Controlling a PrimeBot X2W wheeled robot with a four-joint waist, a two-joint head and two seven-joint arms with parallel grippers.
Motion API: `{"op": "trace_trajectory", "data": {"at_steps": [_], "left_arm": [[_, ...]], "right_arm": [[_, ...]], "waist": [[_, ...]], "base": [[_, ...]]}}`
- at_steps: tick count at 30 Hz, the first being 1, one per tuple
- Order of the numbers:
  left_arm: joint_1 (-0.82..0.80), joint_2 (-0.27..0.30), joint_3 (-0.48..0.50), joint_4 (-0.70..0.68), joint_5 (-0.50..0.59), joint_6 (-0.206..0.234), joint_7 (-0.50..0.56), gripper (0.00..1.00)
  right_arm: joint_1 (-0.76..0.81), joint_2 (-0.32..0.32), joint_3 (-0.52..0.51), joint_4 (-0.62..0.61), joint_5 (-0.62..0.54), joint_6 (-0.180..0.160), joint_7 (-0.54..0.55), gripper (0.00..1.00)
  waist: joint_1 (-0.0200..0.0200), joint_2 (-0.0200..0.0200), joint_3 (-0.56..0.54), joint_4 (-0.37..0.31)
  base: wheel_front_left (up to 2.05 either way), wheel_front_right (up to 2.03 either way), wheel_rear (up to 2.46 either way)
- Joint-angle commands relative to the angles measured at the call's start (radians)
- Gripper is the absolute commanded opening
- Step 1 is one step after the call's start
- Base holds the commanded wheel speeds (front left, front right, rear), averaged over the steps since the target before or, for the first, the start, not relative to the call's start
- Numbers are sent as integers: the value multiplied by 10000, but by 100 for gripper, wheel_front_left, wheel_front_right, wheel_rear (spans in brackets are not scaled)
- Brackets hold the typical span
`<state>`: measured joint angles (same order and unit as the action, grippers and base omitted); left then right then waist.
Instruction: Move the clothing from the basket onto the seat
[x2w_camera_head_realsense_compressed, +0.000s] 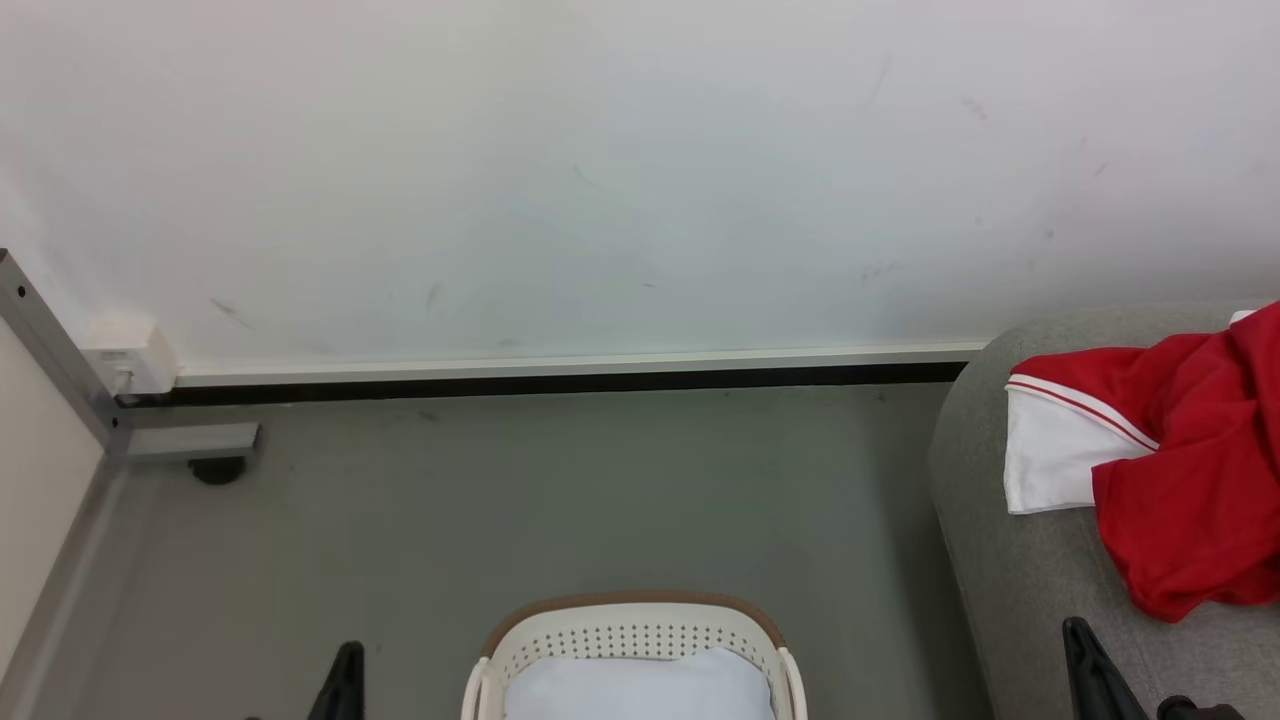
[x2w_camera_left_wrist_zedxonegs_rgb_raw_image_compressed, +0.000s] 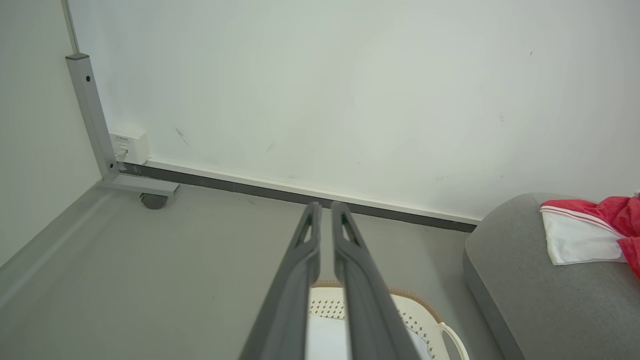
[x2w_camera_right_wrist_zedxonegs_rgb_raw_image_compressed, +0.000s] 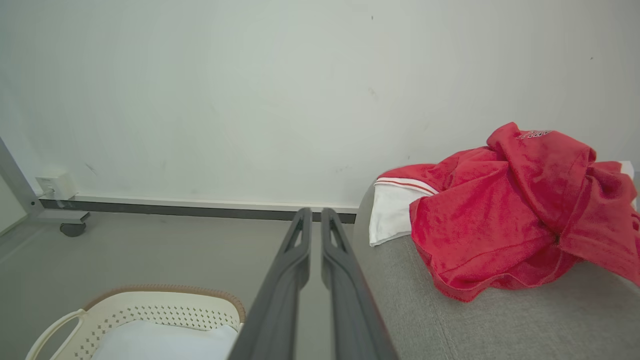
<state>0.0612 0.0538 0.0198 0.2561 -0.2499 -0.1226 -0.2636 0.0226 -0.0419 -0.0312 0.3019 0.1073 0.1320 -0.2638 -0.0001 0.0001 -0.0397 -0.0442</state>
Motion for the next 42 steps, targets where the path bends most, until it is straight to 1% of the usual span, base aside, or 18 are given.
{"op": "trace_trajectory", "data": {"at_steps": [1,12,23,32,33,42], "left_arm": [[-93,22,61,-35,-235,-1,95,0],[-348,18,201,-55,-2243,-14,652,0],[-555,14,303,-89,-4003,-27,1119,0],[-722,11,387,-101,-5288,-37,1474,0],[-722,11,387,-101,-5288,-37,1474,0],[-867,7,468,-108,-6454,-47,1791,0]], "right_arm": [[-102,-19,-45,-34,262,0,95,0],[-292,-33,-165,-137,2485,-2,648,0],[-449,-47,-257,-230,4427,-4,1117,0],[-583,-58,-333,-289,5841,-6,1473,0],[-583,-58,-333,-289,5841,-6,1473,0],[-698,-68,-406,-338,7120,-8,1794,0]], "waist": [[1,-1,4,4],[1,-1,42,43],[1,-1,79,82],[1,-1,110,114],[1,-1,110,114],[1,-1,141,146]], "base": [[0,0,0],[0,0,0],[0,0,0],[0,0,0],[0,0,0],[0,0,0]]}}
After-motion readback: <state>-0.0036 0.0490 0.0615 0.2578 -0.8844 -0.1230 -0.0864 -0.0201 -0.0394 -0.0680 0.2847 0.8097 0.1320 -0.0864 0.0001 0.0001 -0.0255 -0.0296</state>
